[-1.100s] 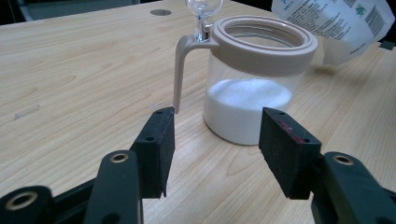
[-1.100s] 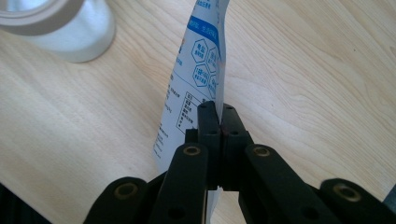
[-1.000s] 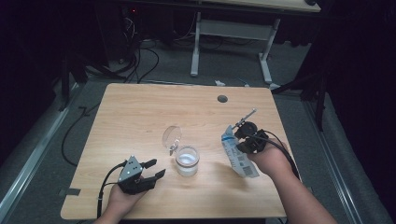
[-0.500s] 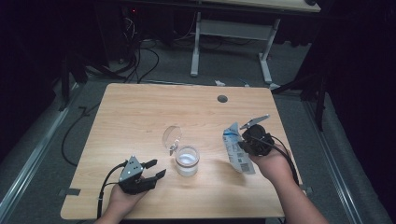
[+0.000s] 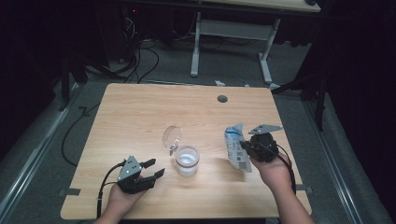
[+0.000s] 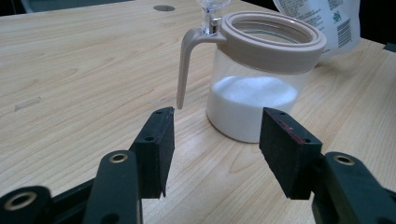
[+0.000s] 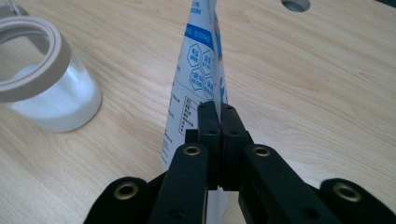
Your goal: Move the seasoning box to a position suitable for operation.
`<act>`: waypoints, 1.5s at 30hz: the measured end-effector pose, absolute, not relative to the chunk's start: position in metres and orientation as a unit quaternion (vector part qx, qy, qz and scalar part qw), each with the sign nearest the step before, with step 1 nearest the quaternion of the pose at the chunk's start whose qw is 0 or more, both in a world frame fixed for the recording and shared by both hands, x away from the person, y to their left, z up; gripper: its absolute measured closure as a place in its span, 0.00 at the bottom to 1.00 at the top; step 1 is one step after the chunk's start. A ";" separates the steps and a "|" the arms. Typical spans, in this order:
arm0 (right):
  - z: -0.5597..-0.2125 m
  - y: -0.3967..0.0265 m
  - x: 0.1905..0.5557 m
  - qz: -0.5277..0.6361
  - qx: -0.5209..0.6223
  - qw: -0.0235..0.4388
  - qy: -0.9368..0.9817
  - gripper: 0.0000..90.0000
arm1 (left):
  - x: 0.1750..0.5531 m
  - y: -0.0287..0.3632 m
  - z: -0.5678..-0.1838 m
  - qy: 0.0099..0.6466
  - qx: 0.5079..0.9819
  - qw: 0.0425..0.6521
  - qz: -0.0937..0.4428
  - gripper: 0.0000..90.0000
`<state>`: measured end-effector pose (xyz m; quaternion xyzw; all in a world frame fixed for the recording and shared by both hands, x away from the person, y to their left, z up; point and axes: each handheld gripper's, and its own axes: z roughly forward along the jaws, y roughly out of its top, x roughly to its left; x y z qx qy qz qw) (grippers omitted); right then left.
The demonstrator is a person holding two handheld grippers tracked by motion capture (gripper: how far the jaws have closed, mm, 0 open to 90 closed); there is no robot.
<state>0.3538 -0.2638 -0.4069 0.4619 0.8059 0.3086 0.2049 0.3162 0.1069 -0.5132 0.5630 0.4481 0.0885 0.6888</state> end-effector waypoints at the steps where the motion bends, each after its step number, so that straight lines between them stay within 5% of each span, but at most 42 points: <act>1: -0.408 -0.265 0.353 0.313 0.464 0.206 0.803 1.00 | 0.316 0.107 -0.513 0.448 0.564 0.688 0.089 0.51; 45: -0.441 -0.280 0.355 0.443 0.468 0.264 0.718 1.00 | 0.331 0.136 -0.513 0.472 0.543 0.677 0.156 0.52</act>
